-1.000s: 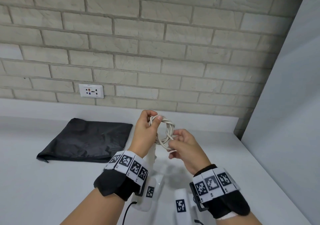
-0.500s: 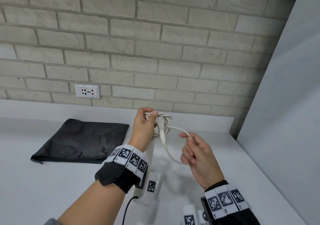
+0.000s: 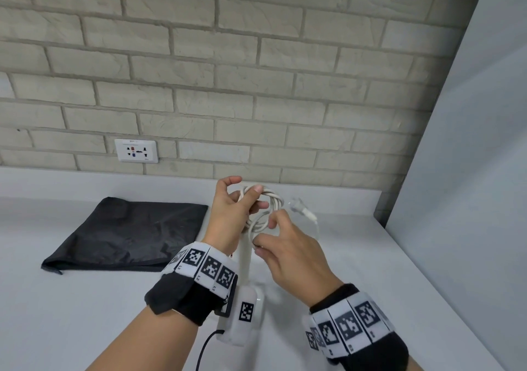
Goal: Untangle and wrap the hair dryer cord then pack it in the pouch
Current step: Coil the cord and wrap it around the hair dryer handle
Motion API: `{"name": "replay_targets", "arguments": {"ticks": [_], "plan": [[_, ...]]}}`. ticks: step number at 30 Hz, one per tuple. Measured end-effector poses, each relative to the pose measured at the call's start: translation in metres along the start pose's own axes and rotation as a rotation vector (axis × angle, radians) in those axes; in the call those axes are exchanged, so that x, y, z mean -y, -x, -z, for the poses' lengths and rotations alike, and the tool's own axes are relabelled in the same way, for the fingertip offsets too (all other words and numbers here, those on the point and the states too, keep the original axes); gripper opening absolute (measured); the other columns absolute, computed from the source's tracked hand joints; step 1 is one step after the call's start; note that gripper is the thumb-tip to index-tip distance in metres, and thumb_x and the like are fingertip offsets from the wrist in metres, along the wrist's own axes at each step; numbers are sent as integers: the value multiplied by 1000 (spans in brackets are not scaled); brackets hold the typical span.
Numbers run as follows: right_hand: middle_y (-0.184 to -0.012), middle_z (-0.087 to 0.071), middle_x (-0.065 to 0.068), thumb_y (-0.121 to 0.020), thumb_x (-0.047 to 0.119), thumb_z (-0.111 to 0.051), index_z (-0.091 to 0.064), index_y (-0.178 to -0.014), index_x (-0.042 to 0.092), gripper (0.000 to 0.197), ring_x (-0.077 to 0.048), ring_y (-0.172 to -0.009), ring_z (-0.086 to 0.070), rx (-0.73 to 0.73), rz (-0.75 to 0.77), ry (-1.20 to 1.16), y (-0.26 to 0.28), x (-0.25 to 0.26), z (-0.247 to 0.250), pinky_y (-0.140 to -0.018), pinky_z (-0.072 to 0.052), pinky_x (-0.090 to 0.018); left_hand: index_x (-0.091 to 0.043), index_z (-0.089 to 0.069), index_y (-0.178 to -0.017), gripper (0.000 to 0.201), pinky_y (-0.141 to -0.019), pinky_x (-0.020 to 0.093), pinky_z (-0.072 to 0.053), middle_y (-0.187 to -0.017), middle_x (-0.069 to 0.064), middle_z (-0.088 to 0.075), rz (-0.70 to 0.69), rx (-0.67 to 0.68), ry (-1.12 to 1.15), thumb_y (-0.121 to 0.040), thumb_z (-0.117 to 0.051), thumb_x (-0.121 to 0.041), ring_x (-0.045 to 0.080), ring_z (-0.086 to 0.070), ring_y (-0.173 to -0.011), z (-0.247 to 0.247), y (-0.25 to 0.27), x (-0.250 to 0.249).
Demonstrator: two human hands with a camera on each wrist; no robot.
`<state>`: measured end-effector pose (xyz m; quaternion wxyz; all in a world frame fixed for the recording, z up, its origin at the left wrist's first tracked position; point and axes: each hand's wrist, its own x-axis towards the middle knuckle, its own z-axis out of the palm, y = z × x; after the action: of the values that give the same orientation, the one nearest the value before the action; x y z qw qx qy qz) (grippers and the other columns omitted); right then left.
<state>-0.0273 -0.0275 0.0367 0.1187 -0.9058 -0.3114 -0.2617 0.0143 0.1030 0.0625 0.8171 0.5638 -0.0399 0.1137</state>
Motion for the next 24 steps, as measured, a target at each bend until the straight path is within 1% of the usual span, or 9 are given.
{"name": "replay_targets", "arguments": {"ticks": [3, 5, 7, 10, 13, 16, 18, 22, 24], "plan": [[-99, -51, -8, -87, 24, -53, -56, -85, 17, 7, -14, -60, -35, 28, -25, -9, -7, -2, -7, -41, -8, -14, -29, -37, -117, 33, -64, 28, -57, -81, 6, -74, 36, 79, 46, -90, -55, -27, 13, -71, -69, 6, 4, -3], [-104, -48, -9, -92, 24, -46, -54, -93, 13, 14, -17, -62, -36, 81, -47, -28, -10, -2, -8, -41, -16, -20, -32, -34, -124, 37, -68, 28, -56, -86, 7, -75, 64, 166, 70, -93, -47, -17, 18, -71, -82, 14, 4, -4], [-109, -44, -6, -96, 26, -39, -53, -103, 11, 22, -17, -68, -37, 158, -77, -43, -12, -1, -7, -47, -28, -26, -35, -33, -124, 64, -73, 27, -56, -100, 10, -69, 53, 269, 63, -77, -50, 5, 22, -64, -100, 22, 5, -1], [-111, -45, -3, -96, 28, -37, -51, -104, 10, 24, -20, -70, -43, 215, -70, -78, -17, 3, -3, -52, -30, -29, -47, -28, -122, 87, -84, 21, -52, -121, 7, -53, -78, 446, -186, -60, -47, 11, 16, -54, -118, 31, 10, 3], [-112, -48, -3, -90, 21, -45, -50, -100, 9, 16, -28, -84, -54, 292, -3, -70, -22, 4, 4, -60, -34, -32, -45, -18, -132, 89, -98, 19, -43, -126, -7, -49, -189, 552, -437, -65, -49, 5, 7, -53, -118, 36, 13, 3], [-107, -50, -4, -88, 16, -48, -52, -96, 9, 11, -28, -92, -55, 310, 61, -127, -28, 0, 16, -67, -43, -37, -41, -14, -138, 89, -98, 15, -41, -124, -17, -49, -247, 562, -605, -73, -63, -4, 1, -54, -113, 38, 11, 0], [-92, -47, 0, -89, 19, -50, -54, -89, 9, 10, -24, -85, -52, 294, 73, -229, -36, -3, 26, -71, -44, -39, -40, -17, -139, 90, -95, 14, -43, -122, -15, -53, -256, 569, -601, -75, -68, -2, -1, -56, -110, 37, 11, 2], [-88, -50, 10, -86, 18, -58, -61, -85, 10, 9, -16, -85, -54, 290, 21, -406, -51, -9, 41, -78, -45, -28, -36, -33, -129, 53, -83, 18, -51, -110, -14, -58, -324, 475, -551, -84, -57, -20, -2, -59, -97, 27, 15, 9], [-90, -55, 6, -83, 14, -63, -64, -86, 9, 6, -12, -83, -57, 292, -13, -506, -54, -15, 47, -76, -45, -22, -33, -38, -126, 42, -81, 14, -49, -109, -15, -59, -356, 455, -557, -86, -48, -26, -2, -59, -96, 24, 16, 10]]}}
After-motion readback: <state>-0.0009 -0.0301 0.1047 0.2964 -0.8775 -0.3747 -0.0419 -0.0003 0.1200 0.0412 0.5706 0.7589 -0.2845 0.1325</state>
